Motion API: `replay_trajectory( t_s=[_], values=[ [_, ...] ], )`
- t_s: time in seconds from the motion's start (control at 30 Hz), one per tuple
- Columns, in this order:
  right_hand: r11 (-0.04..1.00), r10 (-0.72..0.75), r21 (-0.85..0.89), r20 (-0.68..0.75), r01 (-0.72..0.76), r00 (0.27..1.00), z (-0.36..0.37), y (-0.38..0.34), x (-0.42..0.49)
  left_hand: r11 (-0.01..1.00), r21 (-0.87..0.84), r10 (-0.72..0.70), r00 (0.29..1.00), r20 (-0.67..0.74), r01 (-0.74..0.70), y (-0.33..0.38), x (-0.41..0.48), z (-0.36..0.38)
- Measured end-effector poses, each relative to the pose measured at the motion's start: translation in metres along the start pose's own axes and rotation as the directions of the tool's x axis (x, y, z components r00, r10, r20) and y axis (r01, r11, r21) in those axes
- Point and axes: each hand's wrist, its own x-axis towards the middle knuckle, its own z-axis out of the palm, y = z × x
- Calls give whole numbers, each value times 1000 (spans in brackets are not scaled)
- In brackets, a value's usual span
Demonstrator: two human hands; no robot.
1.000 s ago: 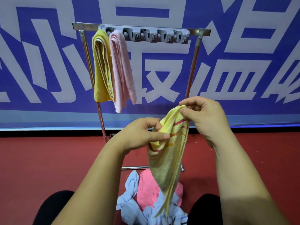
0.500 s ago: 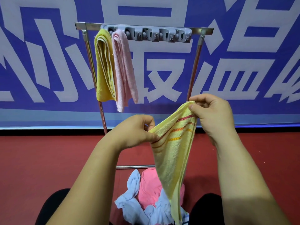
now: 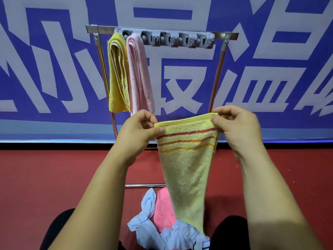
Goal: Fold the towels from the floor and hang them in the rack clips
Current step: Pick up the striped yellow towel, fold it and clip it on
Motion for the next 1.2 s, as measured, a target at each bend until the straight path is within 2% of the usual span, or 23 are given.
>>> replay_trajectory(
  t_s=[0.1, 0.27, 0.4, 0.57, 0.73, 0.97, 1.1, 1.2],
  values=[
    [974, 57, 215, 45, -65, 997, 5, -9, 1, 977, -211, 2, 999, -39, -10, 12, -1, -3],
    [963, 50, 258, 120, -80, 992, 13, -21, 8, 981, -187, 31, 988, -151, -60, 23, 4, -10],
    [971, 0, 237, 171, -41, 985, 19, -26, 10, 980, -193, -5, 971, -238, -42, 26, 4, -17],
    [992, 70, 92, 199, -89, 978, 39, -17, 18, 976, -216, -93, 950, -299, 27, 14, 6, -17],
    [994, 68, 69, 194, -83, 979, 46, -15, 21, 988, -144, -111, 927, -357, 63, 8, 9, -23],
    [996, 86, 1, 143, -87, 986, 49, 0, 22, 987, -26, -158, 920, -359, 160, 6, 10, -22],
    [997, 69, -36, 95, -65, 993, 52, -3, 18, 989, -51, -146, 909, -389, 138, 7, 6, -11],
    [997, 48, -72, 94, -41, 994, 55, -6, 16, 989, -107, -134, 924, -359, 102, 9, 2, 2]
  ],
)
